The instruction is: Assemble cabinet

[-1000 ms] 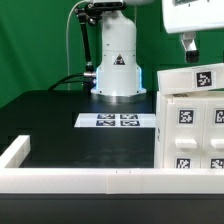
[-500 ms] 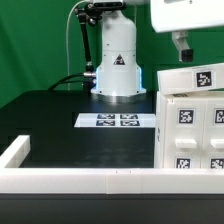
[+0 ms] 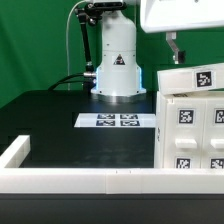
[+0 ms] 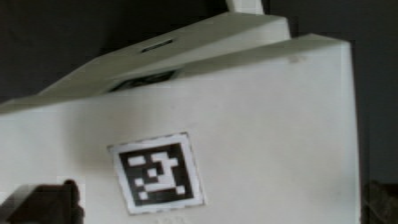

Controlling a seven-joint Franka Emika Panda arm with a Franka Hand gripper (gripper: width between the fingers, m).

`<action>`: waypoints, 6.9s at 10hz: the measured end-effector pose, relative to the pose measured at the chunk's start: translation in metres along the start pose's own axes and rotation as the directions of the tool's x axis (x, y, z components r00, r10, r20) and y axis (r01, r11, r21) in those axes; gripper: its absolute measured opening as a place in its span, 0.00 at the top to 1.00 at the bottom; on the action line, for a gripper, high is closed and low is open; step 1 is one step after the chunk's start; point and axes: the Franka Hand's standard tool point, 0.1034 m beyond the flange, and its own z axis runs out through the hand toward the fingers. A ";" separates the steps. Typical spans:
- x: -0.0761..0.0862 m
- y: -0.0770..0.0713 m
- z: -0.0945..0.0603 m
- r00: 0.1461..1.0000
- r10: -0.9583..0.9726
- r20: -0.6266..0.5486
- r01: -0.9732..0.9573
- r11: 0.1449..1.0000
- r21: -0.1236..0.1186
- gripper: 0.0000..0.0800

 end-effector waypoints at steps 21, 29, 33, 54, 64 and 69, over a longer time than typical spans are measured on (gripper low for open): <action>-0.014 0.026 0.016 0.101 -0.989 0.109 0.995 0.103 0.009 0.00; -0.013 0.037 0.021 0.113 -0.986 0.119 0.993 0.116 0.015 0.30; -0.013 0.037 0.022 0.311 -0.943 0.121 0.950 0.312 -0.009 0.30; -0.020 0.000 0.026 0.675 0.737 -0.041 -0.738 0.675 -0.026 0.30; -0.014 -0.013 0.025 0.029 0.999 0.025 -0.997 0.027 0.073 0.06; -0.014 -0.017 0.014 0.050 0.994 0.102 -0.996 0.042 0.078 0.00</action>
Offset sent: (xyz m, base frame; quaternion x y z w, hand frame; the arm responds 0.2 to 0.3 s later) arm 0.0000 0.0000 0.0000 0.0000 0.0000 -0.1938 0.9810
